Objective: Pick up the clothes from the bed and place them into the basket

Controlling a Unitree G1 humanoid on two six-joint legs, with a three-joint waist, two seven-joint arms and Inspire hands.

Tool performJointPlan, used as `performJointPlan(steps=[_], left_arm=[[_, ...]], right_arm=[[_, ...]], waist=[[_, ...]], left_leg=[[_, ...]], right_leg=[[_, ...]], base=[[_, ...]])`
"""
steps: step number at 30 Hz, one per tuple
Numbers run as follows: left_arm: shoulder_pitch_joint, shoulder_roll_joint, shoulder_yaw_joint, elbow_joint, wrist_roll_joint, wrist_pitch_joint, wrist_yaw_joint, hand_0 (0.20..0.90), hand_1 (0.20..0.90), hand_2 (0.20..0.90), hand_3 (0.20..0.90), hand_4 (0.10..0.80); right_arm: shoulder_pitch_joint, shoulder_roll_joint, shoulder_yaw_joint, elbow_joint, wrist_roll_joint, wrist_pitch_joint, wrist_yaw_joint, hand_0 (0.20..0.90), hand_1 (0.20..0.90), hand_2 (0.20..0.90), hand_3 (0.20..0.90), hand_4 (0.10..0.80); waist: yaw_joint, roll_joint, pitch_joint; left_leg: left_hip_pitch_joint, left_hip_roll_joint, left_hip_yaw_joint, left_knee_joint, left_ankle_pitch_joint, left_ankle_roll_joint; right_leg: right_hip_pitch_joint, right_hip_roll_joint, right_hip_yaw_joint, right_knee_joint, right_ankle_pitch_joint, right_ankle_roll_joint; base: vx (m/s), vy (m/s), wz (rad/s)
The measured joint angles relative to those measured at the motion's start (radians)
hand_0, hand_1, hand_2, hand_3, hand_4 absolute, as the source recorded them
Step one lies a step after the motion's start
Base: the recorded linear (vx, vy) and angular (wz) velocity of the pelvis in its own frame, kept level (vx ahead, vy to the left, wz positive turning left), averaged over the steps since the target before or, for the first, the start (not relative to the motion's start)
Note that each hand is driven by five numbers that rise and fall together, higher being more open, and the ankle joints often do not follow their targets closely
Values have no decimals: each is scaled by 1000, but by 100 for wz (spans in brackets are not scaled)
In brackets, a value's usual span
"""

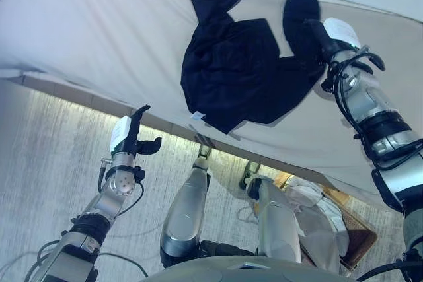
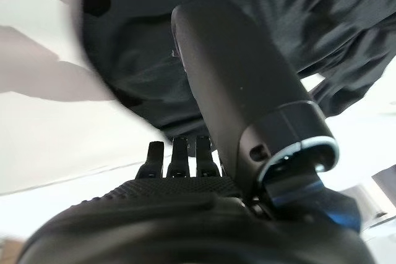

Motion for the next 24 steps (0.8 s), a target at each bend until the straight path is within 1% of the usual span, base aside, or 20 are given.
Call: performJointPlan(steps=[2, 3, 4, 5, 6, 7, 8, 10, 11, 13, 14, 18, 24], left_arm=[[-2, 9, -2, -38, -4, -15, 5, 900, 900, 900, 900, 800], [-3, 12, -3, -51, -7, -21, 9, 900, 900, 900, 900, 800], [-10, 15, -3, -80, -8, -31, 20, 900, 900, 900, 900, 800], [-14, 18, -4, -92, -8, -40, 23, 900, 900, 900, 900, 800], [-15, 26, -6, -119, -8, -43, 26, 900, 900, 900, 900, 800], [-16, 35, -6, -138, -7, -49, 28, 900, 900, 900, 900, 800], [-17, 38, -6, -150, -7, -53, 35, 900, 900, 900, 900, 800], [-12, 51, -6, -194, -7, -62, 58, 900, 900, 900, 900, 800], [-12, 53, -6, -204, -7, -62, 61, 900, 900, 900, 900, 800], [-6, 68, -7, -247, -7, -63, 77, 900, 900, 900, 900, 800], [-3, 73, -6, -259, -8, -63, 82, 900, 900, 900, 900, 800], [7, 92, -7, -288, -8, -63, 97, 900, 900, 900, 900, 800], [16, 112, -5, -368, -22, -73, 125, 900, 900, 900, 900, 800]], right_arm=[[-11, 5, 22, 0, 0, 17, 5, 900, 900, 900, 900, 800], [-16, 5, 26, 0, -1, 21, 5, 900, 900, 900, 900, 800], [-29, 10, 27, 6, -1, 29, 5, 900, 900, 900, 900, 800], [-40, 15, 28, 19, -1, 34, 5, 900, 900, 900, 900, 800], [-59, 25, 28, 37, -1, 41, 5, 900, 900, 900, 900, 800], [-75, 33, 29, 49, -1, 50, 5, 900, 900, 900, 900, 800], [-86, 43, 29, 64, -1, 57, 4, 900, 900, 900, 900, 800], [-113, 51, 34, 77, 0, 74, 3, 900, 900, 900, 900, 800], [-116, 51, 34, 77, 0, 78, 2, 900, 900, 900, 900, 800], [-134, 63, 36, 103, 0, 91, -17, 900, 900, 900, 900, 800], [-139, 63, 35, 110, 0, 102, -27, 900, 900, 900, 900, 800], [-204, 66, 36, 155, 0, 112, -25, 900, 900, 900, 900, 800], [-302, 57, 37, 198, 0, 124, -45, 900, 900, 900, 900, 800]], waist=[[7, 5, 4], [7, 8, 6], [15, 13, 9], [21, 15, 9], [27, 16, 10], [31, 17, 11], [36, 19, 12], [50, 30, 18], [55, 32, 19], [68, 36, 22], [69, 37, 22], [64, 38, 22], [64, 38, 21]], left_leg=[[-24, -17, -5, 25, -4, -5], [-32, -25, -8, 32, -7, -9], [-61, -33, -14, 51, -7, -10], [-78, -44, -16, 65, -9, -11], [-108, -47, -19, 83, -12, -10], [-138, -56, -19, 104, -39, -11], [-167, -67, -19, 128, -37, -9], [-239, -80, -22, 183, -41, -4], [-254, -80, -22, 191, -41, -4], [-314, -97, -23, 229, -54, -2], [-335, -101, -23, 247, -54, -2], [-396, -115, -24, 301, -67, -1], [-503, -113, -22, 336, -68, -3]], right_leg=[[-16, -28, -15, 37, -26, -2], [-22, -32, -19, 44, -32, -1], [-46, -46, -23, 68, -40, -1], [-61, -52, -23, 78, -42, 1], [-89, -62, -24, 93, -46, 1], [-115, -71, -24, 114, -65, 0], [-141, -81, -24, 140, -68, -2], [-200, -95, -25, 179, -74, -1], [-214, -96, -25, 187, -74, -1], [-267, -106, -25, 222, -81, -2], [-285, -116, -25, 240, -86, -1], [-334, -130, -21, 279, -90, 3], [-437, -134, -21, 325, -91, 2]], base=[[-22, 40, 30], [-1, 40, 36], [-3, 38, 25], [84, 21, 25], [76, 38, 19], [64, 38, 25], [-34, 58, 23], [-32, 28, 18], [-21, 27, 13], [-11, 34, 14], [-13, 47, 15], [-16, 34, 6], [-33, -37, 10]])
